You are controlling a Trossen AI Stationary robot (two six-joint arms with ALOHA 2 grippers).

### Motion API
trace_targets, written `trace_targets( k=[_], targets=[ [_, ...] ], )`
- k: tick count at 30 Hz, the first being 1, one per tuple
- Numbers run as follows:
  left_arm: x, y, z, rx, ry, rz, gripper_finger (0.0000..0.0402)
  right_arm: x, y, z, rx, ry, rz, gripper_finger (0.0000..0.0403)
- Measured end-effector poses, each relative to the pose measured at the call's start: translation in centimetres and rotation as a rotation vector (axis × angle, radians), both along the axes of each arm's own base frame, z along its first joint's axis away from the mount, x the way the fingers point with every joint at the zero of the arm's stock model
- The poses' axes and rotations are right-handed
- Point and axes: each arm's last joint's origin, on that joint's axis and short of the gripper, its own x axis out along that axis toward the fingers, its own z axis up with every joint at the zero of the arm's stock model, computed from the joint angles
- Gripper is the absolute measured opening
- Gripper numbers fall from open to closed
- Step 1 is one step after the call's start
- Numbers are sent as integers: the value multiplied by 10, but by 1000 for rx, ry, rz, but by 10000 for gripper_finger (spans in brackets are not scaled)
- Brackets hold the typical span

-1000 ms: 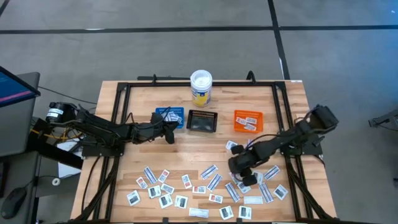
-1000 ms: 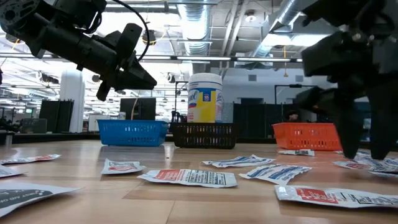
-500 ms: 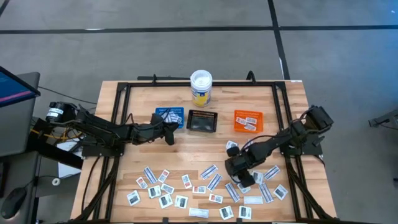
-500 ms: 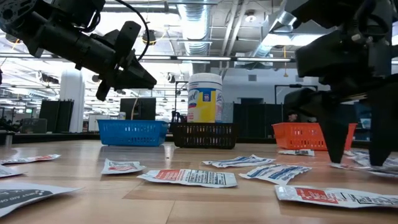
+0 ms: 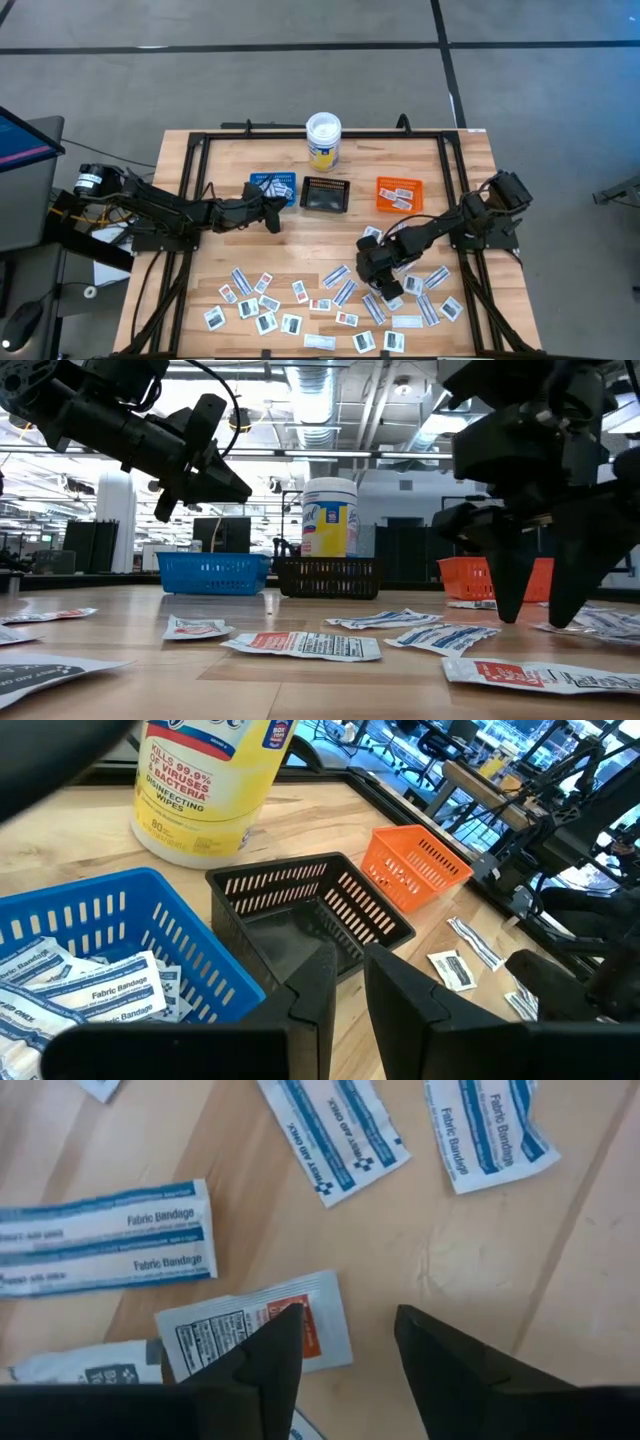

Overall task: Pick & Place First Aid Supplies
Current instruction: Put the orange ointment pack into the orange bin

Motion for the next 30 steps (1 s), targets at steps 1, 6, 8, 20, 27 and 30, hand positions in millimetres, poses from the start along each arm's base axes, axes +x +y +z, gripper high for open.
trace_targets(
  k=[1, 6, 8, 20, 27, 30],
  targets=[
    [0, 0, 0, 0, 0, 0, 57, 0, 0, -1, -11, -1, 12, 156],
    [0, 0, 0, 0, 0, 0, 57, -1, -1, -3, -52, -12, 91, 116],
    [0, 0, 0, 0, 0, 0, 57, -1, -2, -3, -77, -14, 102, 86],
    [0, 0, 0, 0, 0, 0, 57, -5, -12, 11, -323, -103, -6, 15],
    [0, 0, 0, 0, 0, 0, 57, -35, -45, 67, -657, -203, -354, 9],
    [0, 0, 0, 0, 0, -1, 57, -56, -71, 90, -679, -196, -609, 9]
  ],
)
